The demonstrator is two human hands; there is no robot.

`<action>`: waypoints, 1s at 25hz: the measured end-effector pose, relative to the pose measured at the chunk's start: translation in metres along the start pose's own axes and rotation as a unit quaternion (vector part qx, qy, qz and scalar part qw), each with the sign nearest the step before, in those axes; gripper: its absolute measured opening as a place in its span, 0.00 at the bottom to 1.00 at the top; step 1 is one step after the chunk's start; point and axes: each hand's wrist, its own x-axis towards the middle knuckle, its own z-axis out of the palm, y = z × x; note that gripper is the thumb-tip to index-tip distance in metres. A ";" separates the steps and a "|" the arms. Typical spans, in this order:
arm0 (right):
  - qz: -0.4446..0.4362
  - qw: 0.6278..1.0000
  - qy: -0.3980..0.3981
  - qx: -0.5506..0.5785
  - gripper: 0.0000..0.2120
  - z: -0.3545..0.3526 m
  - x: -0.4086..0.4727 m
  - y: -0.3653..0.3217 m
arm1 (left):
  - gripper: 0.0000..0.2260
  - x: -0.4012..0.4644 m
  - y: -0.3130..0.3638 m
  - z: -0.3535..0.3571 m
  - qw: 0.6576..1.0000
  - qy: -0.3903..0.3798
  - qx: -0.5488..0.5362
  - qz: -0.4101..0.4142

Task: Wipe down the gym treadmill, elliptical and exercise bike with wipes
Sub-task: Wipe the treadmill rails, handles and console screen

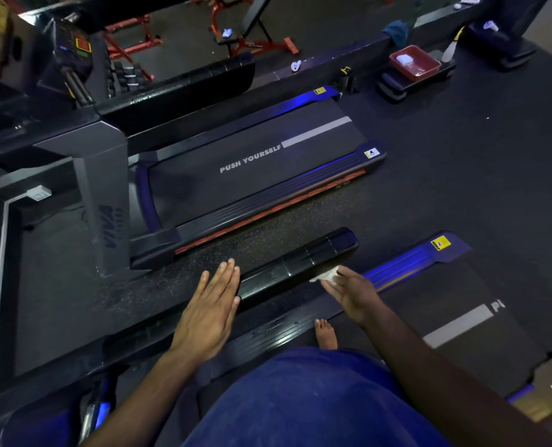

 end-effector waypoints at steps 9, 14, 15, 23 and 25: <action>-0.158 0.968 0.082 -0.175 0.13 -0.027 -0.036 -0.043 | 0.25 -0.001 -0.007 0.001 0.999 0.012 -0.045 0.024; -0.376 0.842 0.097 -0.375 0.14 -0.014 -0.038 -0.087 | 0.25 0.001 -0.008 0.009 0.998 0.029 -0.053 0.016; -0.399 0.817 0.095 -0.406 0.14 -0.005 -0.040 -0.093 | 0.25 0.002 -0.009 0.010 0.998 0.035 -0.050 0.016; -0.381 0.841 0.196 -0.330 0.08 -0.019 -0.045 -0.043 | 0.24 -0.005 -0.041 -0.002 0.987 -0.007 -0.092 0.132; -0.351 0.858 0.208 -0.311 0.05 -0.027 -0.046 -0.021 | 0.25 -0.011 -0.059 -0.010 0.981 -0.027 -0.076 0.178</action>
